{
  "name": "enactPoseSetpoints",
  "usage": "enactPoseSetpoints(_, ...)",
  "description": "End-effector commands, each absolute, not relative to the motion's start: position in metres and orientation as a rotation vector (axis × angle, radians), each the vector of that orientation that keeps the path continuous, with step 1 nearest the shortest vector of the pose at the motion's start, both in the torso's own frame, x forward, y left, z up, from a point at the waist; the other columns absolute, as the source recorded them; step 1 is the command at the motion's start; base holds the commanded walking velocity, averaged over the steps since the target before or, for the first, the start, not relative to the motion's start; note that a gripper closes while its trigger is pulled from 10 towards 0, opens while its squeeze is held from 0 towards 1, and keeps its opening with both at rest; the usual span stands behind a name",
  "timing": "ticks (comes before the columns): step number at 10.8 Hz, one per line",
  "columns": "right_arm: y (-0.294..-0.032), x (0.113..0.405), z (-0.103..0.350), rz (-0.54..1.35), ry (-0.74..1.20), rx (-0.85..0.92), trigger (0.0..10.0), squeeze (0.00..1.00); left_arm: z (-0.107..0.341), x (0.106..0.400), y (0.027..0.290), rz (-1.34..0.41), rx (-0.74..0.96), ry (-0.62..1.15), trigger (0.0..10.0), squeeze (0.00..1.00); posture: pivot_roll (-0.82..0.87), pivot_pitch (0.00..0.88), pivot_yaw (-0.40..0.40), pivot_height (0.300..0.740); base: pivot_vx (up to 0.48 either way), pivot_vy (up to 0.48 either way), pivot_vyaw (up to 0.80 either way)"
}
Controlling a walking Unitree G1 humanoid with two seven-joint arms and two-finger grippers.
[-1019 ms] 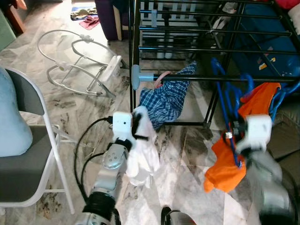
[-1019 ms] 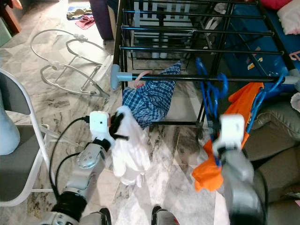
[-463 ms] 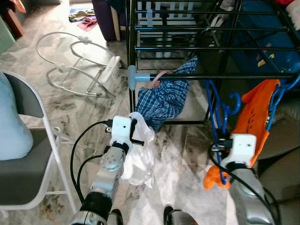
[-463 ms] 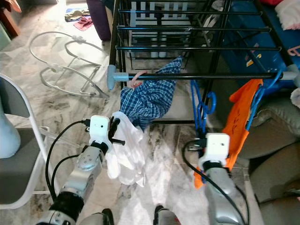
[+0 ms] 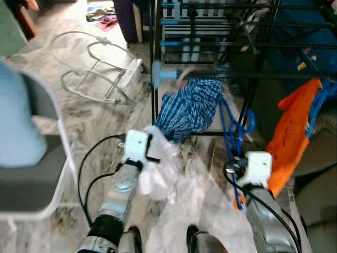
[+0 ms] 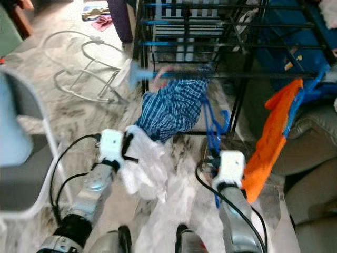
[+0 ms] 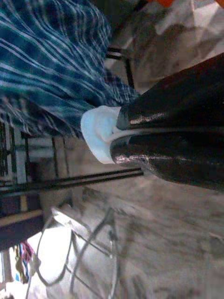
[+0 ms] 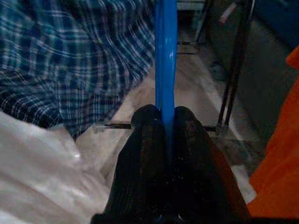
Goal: Hang hanger
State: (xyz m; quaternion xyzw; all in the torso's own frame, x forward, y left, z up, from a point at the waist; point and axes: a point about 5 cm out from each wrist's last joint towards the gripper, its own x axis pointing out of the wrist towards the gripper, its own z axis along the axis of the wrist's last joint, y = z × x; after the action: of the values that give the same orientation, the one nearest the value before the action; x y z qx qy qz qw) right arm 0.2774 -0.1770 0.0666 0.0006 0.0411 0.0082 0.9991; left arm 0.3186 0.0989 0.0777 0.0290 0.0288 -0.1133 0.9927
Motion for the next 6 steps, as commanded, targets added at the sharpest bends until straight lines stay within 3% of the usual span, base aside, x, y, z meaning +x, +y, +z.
enactPoseSetpoints(1, -0.179, 0.275, 0.065, 0.02, 0.083, -0.011, 10.0, 0.0, 0.074, 0.317, 0.1, -0.229, 0.074, 0.067, 10.0, 0.0, -0.15, 0.143, 0.031, 0.74, -0.337, 0.0, 0.0)
enactPoseSetpoints(3, -0.184, 0.275, 0.059, -0.01, 0.101, 0.01, 10.0, 0.0, 0.078, 0.321, 0.097, -0.248, 0.085, 0.06, 10.0, 0.0, -0.12, 0.118, 0.027, 0.74, -0.341, 0.0, 0.0)
enactPoseSetpoints(6, -0.164, 0.286, 0.06, 0.084, 0.09, -0.019, 10.0, 0.0, 0.07, 0.316, 0.095, -0.258, 0.097, 0.082, 10.0, 0.0, -0.09, 0.065, 0.01, 0.74, -0.34, 0.0, 0.0)
